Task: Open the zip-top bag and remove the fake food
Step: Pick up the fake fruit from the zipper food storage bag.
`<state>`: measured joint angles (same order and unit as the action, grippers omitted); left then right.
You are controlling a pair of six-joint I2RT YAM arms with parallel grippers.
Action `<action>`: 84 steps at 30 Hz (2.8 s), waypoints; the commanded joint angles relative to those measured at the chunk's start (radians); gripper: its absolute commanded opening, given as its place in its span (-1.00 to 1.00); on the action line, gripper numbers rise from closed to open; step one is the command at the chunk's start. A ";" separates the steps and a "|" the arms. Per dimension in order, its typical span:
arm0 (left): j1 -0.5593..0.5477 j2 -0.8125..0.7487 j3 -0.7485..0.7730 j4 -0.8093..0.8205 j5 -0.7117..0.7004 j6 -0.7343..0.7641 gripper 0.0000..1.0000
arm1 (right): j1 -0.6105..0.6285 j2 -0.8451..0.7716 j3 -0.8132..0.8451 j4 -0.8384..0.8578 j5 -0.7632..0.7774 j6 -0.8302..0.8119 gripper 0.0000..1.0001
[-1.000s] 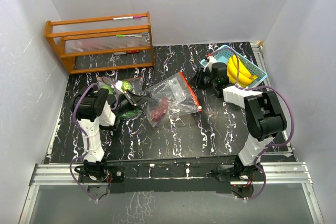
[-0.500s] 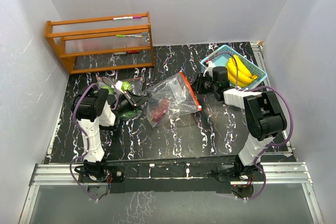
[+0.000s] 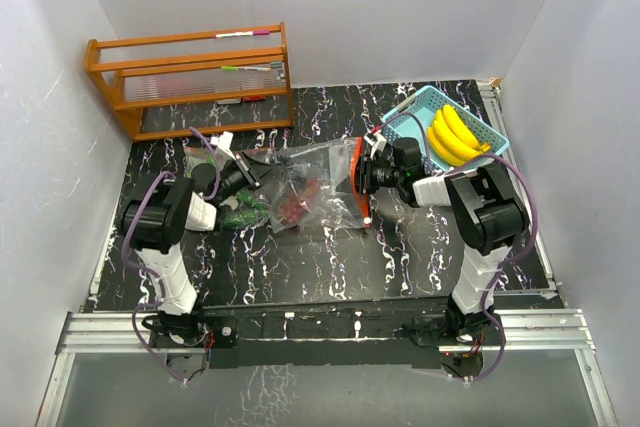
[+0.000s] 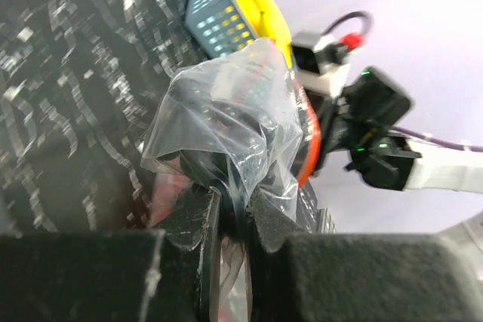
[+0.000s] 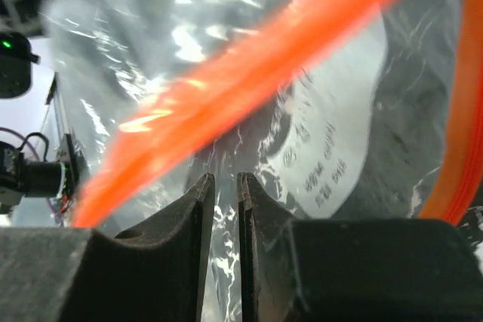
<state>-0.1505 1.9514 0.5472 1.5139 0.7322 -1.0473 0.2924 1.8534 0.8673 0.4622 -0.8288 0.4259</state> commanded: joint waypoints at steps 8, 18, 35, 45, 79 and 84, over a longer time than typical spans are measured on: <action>-0.044 -0.237 0.130 -0.438 0.043 0.179 -1.00 | -0.003 0.093 -0.054 0.330 -0.120 0.185 -0.56; -0.047 -0.142 0.091 -0.424 -0.008 0.200 -1.00 | 0.040 0.103 -0.016 0.236 -0.041 0.098 0.03; -0.047 -0.134 0.072 -0.409 -0.019 0.211 -1.00 | 0.141 0.120 0.064 0.031 0.221 -0.138 0.44; -0.047 -0.149 0.077 -0.437 -0.026 0.222 -1.00 | 0.142 0.163 0.105 0.026 0.095 -0.124 -0.18; -0.046 -0.100 0.062 -0.379 -0.045 0.195 -1.00 | -0.104 -0.281 -0.006 -0.143 0.569 -0.032 -0.85; -0.045 -0.111 0.061 -0.393 -0.043 0.189 -1.00 | -0.149 -0.294 0.021 -0.157 0.671 0.011 -0.85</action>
<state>-0.1936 1.8629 0.6125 1.0992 0.6868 -0.8562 0.1795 1.6009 0.8364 0.2951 -0.2985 0.4042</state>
